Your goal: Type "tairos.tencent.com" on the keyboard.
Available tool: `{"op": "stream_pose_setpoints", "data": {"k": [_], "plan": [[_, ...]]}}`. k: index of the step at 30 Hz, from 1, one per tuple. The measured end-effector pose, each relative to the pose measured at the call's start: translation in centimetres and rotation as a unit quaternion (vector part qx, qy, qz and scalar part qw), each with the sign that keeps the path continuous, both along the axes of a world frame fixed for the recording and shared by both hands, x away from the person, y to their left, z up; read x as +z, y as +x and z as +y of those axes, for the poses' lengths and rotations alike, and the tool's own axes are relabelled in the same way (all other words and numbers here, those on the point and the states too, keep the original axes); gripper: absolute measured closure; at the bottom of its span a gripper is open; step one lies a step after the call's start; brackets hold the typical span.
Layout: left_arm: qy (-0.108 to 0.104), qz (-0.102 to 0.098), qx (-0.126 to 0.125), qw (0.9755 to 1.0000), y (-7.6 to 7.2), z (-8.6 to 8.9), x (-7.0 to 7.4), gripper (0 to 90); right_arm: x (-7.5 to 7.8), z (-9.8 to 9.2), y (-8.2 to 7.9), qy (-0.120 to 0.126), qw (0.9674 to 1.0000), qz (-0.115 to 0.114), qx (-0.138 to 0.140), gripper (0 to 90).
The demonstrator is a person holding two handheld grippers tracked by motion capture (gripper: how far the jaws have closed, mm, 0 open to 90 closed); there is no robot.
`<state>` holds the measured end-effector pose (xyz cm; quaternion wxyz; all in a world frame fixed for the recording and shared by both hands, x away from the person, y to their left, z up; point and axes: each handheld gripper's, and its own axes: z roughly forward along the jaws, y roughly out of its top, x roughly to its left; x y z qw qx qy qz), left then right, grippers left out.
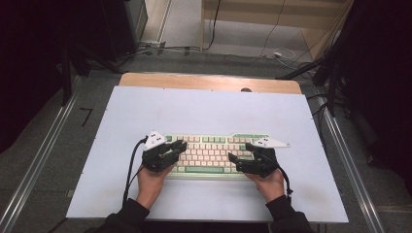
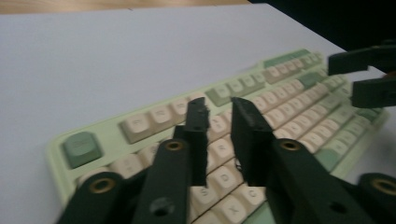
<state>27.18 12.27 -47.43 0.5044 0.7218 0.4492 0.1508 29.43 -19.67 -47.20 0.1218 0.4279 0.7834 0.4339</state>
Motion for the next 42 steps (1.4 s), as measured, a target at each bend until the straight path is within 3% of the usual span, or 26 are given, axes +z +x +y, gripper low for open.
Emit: {"op": "stream_pose_setpoints", "data": {"k": [3,11,22,42], "plan": [[0.015,0.016,-0.022,0.9995,0.6,-1.1,-0.2,89.0,-0.1,0.1,0.0,-0.001,1.0,0.001,0.0,18.3],[0.046,0.041,-0.052,0.9968,1.9,-3.6,-0.8,90.0,-0.1,0.0,0.1,0.001,1.0,0.003,-0.001,18.8],[0.068,0.06,-0.049,0.9947,2.8,-4.6,-1.3,90.0,-0.1,0.0,0.0,0.001,1.0,0.003,0.0,19.4],[0.074,0.075,-0.05,0.9932,3.0,-4.9,-1.8,90.0,0.0,0.1,0.0,0.001,1.0,0.002,0.001,19.8]]}}
